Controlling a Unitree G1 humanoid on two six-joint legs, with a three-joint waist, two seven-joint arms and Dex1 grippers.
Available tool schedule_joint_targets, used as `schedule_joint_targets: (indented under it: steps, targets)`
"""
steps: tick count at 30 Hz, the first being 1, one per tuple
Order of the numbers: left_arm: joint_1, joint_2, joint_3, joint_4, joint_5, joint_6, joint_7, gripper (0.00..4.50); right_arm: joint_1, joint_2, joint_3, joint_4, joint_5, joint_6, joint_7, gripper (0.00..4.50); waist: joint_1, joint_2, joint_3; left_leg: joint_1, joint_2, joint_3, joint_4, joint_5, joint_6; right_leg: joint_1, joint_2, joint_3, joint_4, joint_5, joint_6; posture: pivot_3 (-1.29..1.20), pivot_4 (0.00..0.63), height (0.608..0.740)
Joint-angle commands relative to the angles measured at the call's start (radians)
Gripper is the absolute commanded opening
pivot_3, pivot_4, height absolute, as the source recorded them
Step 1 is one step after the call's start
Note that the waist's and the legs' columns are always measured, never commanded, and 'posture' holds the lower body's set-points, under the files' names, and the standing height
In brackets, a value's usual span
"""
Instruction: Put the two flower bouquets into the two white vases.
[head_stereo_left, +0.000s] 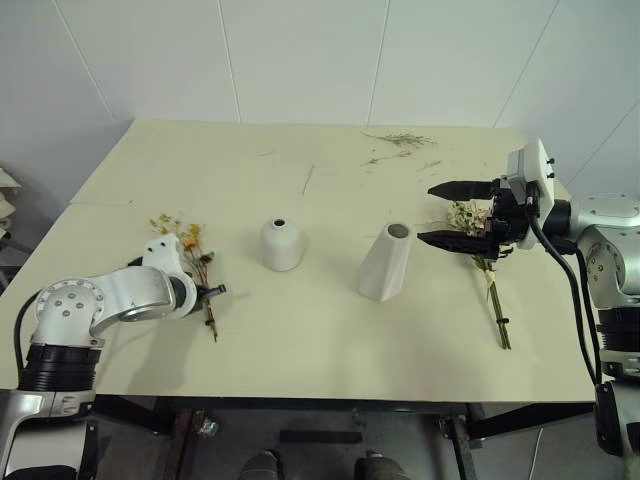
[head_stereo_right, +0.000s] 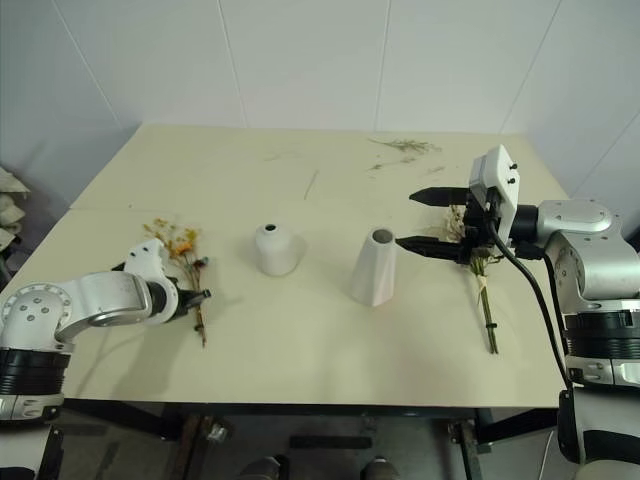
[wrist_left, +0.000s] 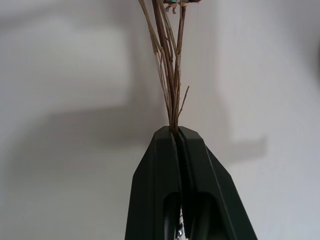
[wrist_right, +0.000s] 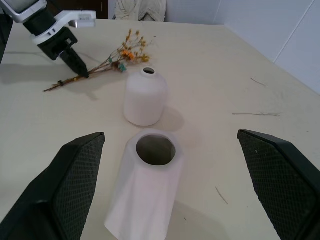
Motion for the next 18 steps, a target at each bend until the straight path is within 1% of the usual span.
schedule_joint_targets:
  steps: [1, 4, 7, 11, 15, 18]
  targets:
    - [-0.04, 0.035, 0.049, -0.049, 0.168, -0.048, -0.148, 0.03, -0.008, 0.003, -0.029, -0.033, 0.016, -0.007, -0.02, 4.5, 0.0, 0.0, 0.0, -0.001, 0.0, 0.001, -0.001, 0.0, 0.0, -0.001, 0.0, 0.0, -0.001, 0.0, 0.0, 0.0, 0.15, 0.74]
    - [-0.058, 0.03, 0.067, -0.066, 0.302, -0.1, -0.279, 0.03, -0.002, 0.005, -0.031, -0.041, 0.018, -0.006, -0.03, 4.5, 0.001, 0.0, 0.0, -0.004, 0.0, 0.002, -0.003, -0.001, -0.001, -0.004, 0.0, 0.001, -0.003, 0.0, 0.001, 0.0, 0.15, 0.74]
    - [-0.075, 0.035, 0.055, -0.11, 0.475, -0.187, -0.445, 0.03, 0.006, 0.003, -0.037, -0.052, 0.021, 0.0, -0.043, 4.5, 0.002, 0.0, 0.0, -0.015, 0.001, 0.003, -0.002, -0.001, -0.001, -0.017, 0.0, 0.002, 0.0, -0.001, 0.001, 0.0, 0.15, 0.74]
    - [-0.078, 0.007, 0.049, -0.17, 0.724, -0.382, -0.608, 0.03, 0.02, 0.001, -0.044, -0.07, 0.027, 0.003, -0.056, 4.5, 0.002, 0.0, 0.0, -0.016, 0.001, 0.005, -0.002, -0.001, -0.001, -0.018, 0.0, 0.002, -0.001, -0.001, 0.002, 0.0, 0.15, 0.74]
    - [-0.092, -0.041, 0.042, -0.167, 0.879, -0.54, -0.804, 0.03, 0.033, 0.001, -0.05, -0.089, 0.034, 0.007, -0.072, 4.5, 0.002, 0.0, 0.0, -0.015, 0.001, 0.006, -0.001, -0.001, -0.001, -0.018, 0.0, 0.003, 0.0, -0.001, 0.002, 0.0, 0.15, 0.74]
    - [-0.119, -0.101, 0.063, -0.151, 0.944, -0.683, -0.958, 0.03, 0.051, -0.002, -0.059, -0.114, 0.042, 0.015, -0.086, 4.5, 0.002, 0.0, 0.0, -0.015, 0.001, 0.006, 0.0, -0.001, -0.001, -0.017, 0.0, 0.004, 0.0, -0.001, 0.002, 0.0, 0.15, 0.74]
